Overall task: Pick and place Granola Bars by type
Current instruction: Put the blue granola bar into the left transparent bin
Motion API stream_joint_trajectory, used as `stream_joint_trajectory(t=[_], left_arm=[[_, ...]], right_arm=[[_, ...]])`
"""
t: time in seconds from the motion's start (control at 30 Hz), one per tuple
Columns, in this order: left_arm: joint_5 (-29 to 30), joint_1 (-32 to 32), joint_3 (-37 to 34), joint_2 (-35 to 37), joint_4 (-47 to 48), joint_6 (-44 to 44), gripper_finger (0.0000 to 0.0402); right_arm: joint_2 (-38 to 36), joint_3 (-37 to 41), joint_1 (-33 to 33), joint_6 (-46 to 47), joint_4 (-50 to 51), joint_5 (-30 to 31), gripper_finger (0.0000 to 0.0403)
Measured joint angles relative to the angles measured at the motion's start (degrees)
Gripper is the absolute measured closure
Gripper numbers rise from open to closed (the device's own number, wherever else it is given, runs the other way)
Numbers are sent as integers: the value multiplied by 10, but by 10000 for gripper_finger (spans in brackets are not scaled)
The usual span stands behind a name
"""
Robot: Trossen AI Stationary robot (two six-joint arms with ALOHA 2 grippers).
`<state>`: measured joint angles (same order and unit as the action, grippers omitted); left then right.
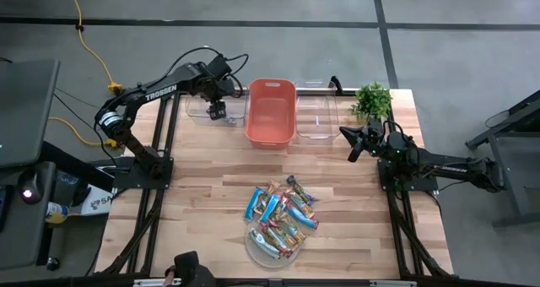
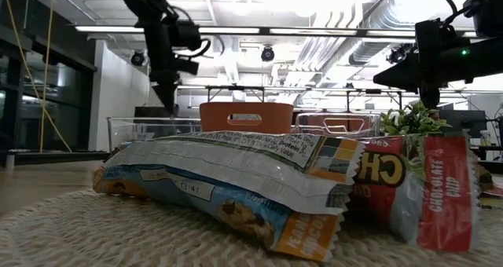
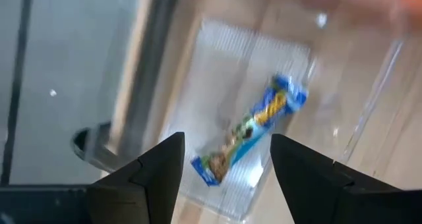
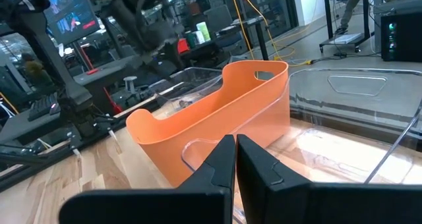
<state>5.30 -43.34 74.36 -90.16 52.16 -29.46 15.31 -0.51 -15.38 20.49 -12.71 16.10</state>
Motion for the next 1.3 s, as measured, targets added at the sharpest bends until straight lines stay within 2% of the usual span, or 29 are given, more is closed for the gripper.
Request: stream_joint_trajectory(t=[0.17,0.43,0.57,0.73,0.9,1.3], left_arm=[[-28,15,60,0,21,84,181],[-140,52,129,0,68,327,181],[-153,86,137,0,118,425,181],[-153,151,137,2,154,481,181],[-116,229,138,20,150,562,181],[44,455,118,76,157,852,181]], right_arm=[[0,0,0,0,0,0,402],[0,0,0,0,0,0,402],[0,0,0,0,0,0,402],[0,0,0,0,0,0,402],[0,0,0,0,0,0,402],[0,0,0,0,0,0,402]])
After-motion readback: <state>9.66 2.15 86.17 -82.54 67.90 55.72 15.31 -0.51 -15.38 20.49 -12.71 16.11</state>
